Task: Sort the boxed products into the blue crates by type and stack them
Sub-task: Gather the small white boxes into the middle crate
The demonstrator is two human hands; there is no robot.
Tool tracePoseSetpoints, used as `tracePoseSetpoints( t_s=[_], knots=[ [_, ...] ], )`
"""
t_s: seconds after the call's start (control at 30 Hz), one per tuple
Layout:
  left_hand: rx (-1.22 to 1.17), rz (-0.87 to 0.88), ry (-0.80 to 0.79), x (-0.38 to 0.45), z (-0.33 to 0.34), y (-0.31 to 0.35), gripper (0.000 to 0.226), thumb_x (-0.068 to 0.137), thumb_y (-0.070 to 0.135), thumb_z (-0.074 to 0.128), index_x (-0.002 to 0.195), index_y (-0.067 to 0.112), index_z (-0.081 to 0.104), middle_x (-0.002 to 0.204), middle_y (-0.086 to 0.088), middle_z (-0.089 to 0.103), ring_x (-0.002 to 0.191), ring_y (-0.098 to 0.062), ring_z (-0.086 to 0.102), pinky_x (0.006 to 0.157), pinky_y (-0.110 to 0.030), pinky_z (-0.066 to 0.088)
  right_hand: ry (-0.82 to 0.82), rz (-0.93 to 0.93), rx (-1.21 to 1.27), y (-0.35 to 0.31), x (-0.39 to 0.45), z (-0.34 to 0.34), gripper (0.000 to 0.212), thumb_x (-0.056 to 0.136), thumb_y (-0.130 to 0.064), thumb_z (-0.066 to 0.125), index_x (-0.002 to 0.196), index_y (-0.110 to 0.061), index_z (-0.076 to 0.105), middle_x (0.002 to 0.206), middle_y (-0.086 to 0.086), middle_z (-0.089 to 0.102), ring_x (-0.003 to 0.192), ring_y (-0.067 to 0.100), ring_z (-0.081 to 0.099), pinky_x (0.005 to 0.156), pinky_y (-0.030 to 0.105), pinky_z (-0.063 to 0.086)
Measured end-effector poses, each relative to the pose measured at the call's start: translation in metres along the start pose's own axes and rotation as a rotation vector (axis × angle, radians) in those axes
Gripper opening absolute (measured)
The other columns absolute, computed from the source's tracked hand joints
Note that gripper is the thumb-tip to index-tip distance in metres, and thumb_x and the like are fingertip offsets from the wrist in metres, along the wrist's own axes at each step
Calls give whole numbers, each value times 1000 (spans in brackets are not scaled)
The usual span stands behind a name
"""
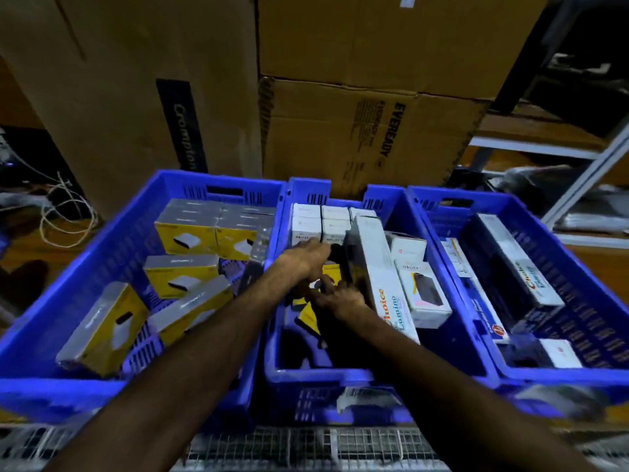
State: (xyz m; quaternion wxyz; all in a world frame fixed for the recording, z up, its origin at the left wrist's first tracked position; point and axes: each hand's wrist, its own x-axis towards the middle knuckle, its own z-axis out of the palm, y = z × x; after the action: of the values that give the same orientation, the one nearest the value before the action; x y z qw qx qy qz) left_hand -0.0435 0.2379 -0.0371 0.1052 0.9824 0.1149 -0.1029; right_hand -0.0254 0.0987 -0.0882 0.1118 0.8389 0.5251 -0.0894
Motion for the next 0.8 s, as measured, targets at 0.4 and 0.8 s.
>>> tracePoseSetpoints(
  t_s=[0.4,0.8],
  knots=[
    [255,-42,-289,25,-1,13,65,96,23,69,153,9,42,161,-10,41,141,-23,48,98,-31,46,-74,59,-80,-15,-11,0,91,79,-36,80,150,-12,28,127,21,63,127,43,51,97,52,46],
    [423,-156,-421,39,15,17,84,96,38,68,162,15,21,164,-5,33,147,-29,40,115,-45,42,-73,-196,13,-21,1,-2,54,104,-32,27,151,-7,39,148,26,41,119,45,57,87,56,53]
  ],
)
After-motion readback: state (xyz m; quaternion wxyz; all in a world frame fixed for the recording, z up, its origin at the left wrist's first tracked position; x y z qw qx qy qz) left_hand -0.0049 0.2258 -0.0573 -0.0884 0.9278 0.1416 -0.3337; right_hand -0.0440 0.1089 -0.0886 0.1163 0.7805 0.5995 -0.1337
